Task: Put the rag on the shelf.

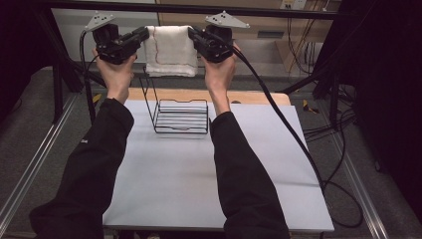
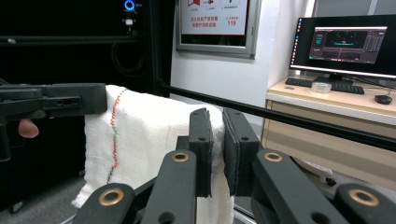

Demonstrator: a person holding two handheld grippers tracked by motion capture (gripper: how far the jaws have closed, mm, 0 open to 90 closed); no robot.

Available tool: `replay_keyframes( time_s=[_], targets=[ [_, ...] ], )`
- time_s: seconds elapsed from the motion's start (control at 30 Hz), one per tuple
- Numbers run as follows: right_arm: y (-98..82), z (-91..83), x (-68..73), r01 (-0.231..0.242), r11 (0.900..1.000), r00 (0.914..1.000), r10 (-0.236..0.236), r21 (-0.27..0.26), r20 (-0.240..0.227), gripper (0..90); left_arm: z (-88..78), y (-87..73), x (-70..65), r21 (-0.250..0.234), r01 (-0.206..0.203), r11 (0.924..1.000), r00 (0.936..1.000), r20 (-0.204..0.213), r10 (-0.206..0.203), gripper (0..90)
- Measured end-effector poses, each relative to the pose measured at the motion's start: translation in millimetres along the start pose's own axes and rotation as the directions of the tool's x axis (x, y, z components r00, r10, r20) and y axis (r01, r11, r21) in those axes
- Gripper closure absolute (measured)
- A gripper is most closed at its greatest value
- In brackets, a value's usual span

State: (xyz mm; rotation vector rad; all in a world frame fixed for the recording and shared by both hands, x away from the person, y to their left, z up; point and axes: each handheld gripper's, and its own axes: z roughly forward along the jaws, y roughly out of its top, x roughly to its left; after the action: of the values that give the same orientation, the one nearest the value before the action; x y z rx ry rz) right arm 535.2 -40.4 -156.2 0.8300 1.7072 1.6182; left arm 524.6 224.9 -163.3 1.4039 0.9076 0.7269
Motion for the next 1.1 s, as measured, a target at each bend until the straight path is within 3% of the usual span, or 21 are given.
replay_keyframes(
  time_s=[0.5,0.73,0.9,1.1],
  targets=[
    [-18.2,6.0,-8.0,0.002,0.999,1.0,-0.002,0.047,0.003,82.6,9.5,-21.7,2.7,0.042,-0.003,0.9991,0.9999,0.011,0.002,83.1],
    [-27.7,4.4,-4.4,0.004,0.998,1.0,-0.004,0.066,-0.004,82.4,6.5,-29.3,3.7,0.062,-0.009,0.998,0.9999,0.008,0.008,83.0],
    [-32.4,3.2,0.4,0.03,0.995,0.9995,-0.03,0.093,-0.005,82.2,3.4,-36.1,5.4,0.071,-0.004,0.9974,0.9999,0.01,0.004,83.0],
    [-40.4,1.1,0.9,0.014,0.994,0.9999,-0.013,0.112,-0.007,82.1,3.2,-43.6,4.5,0.085,-0.006,0.9964,0.9999,0.016,0.005,83.0]
  ],
)
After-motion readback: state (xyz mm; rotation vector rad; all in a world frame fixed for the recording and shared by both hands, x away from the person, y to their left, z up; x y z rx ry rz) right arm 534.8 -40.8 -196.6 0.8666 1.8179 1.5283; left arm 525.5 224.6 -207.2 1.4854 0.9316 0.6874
